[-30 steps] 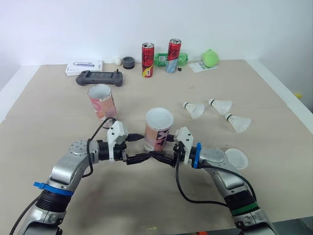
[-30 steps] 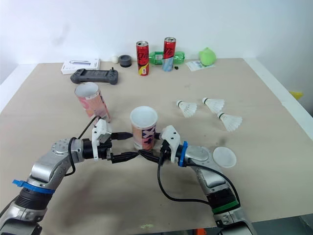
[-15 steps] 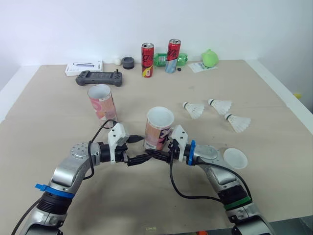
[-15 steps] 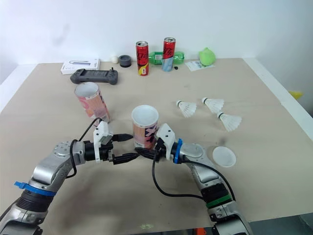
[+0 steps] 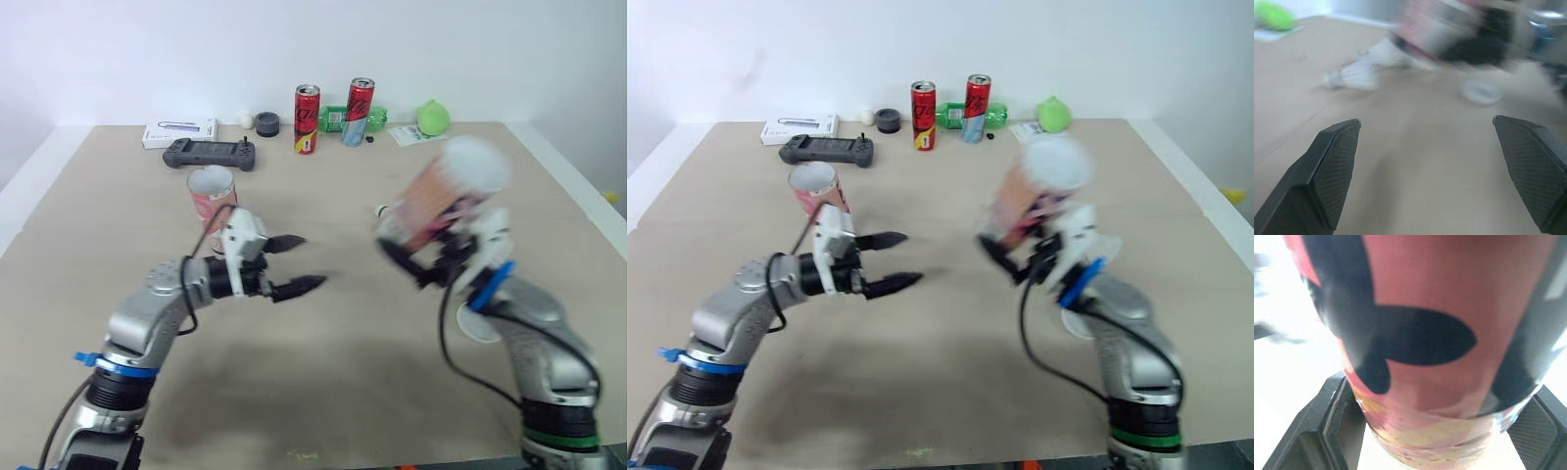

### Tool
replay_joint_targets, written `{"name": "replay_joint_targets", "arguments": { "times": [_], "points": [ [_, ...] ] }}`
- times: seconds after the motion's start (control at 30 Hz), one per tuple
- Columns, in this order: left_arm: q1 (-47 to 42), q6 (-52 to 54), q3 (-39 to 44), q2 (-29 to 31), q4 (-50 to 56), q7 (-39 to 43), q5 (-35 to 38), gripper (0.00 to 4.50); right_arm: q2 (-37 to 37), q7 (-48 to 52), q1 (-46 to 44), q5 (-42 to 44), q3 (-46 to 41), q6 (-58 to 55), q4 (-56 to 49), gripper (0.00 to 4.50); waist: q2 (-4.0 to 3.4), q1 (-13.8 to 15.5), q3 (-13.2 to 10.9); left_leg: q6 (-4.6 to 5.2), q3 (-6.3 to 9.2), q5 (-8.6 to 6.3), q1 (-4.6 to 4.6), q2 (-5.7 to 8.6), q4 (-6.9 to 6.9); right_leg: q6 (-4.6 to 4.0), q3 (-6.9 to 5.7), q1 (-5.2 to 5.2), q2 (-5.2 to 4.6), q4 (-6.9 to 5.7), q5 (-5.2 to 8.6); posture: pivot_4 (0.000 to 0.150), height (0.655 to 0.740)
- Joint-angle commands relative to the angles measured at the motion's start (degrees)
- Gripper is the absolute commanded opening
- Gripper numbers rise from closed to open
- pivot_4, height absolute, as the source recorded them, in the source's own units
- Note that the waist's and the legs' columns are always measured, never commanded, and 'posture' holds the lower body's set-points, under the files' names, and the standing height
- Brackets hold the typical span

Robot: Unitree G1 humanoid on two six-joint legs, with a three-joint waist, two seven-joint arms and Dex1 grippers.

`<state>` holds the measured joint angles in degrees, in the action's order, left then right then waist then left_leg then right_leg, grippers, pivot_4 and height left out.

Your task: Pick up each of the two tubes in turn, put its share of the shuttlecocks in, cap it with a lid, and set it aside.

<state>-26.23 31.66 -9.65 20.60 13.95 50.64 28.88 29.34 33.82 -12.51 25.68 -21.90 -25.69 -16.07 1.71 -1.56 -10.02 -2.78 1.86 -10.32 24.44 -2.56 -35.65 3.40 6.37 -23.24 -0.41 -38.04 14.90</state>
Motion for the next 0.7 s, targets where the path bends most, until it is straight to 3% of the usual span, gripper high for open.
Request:
{"name": "replay_joint_targets", "arguments": {
  "times": [0.03,0.17,0.4,0.7],
  "points": [
    [-3.53,-2.36,-4.77,-5.2,-1.23,-2.32,-2.86,4.5,2.05,-6.15,1.9,-1.75,-10.1,3.5,6.73,4.08,0.01,0.0,-0.01,0.0,-0.02,0.0,-0.01,0.0,0.0,0.0,0.02,0.0,0.0,0.0,0.0,0.15,0.74],
    [-5.55,-5.74,-9.7,-10.63,-6.24,-3.24,-6.93,4.5,5.52,-11.39,1.75,-5.12,-15.78,8.23,20.01,4.08,-0.19,-0.34,0.04,0.03,-0.11,0.0,-0.13,0.0,0.03,-0.04,0.13,0.02,0.05,-0.01,-0.03,0.15,0.74],
    [-6.62,-9.95,-12.09,-15.54,-11.21,-5.52,-11.34,4.5,7.49,-14.67,-2.31,-6.42,-16.09,13.7,38.04,4.08,-0.48,-2.07,0.06,0.13,-0.23,0.03,-0.34,-0.01,0.13,-0.03,0.43,0.01,0.19,-0.06,-0.13,0.15,0.74],
    [-3.65,-9.41,-12.18,-16.12,-8.5,-7.34,-11.74,4.5,7.91,-14.75,-3.66,-6.53,-14.11,13.95,47.43,4.08,-0.58,-2.57,0.06,0.18,-0.29,0.06,-0.3,0.05,0.07,0.1,0.52,0.06,0.14,-0.04,-0.17,0.15,0.74]
  ]
}}
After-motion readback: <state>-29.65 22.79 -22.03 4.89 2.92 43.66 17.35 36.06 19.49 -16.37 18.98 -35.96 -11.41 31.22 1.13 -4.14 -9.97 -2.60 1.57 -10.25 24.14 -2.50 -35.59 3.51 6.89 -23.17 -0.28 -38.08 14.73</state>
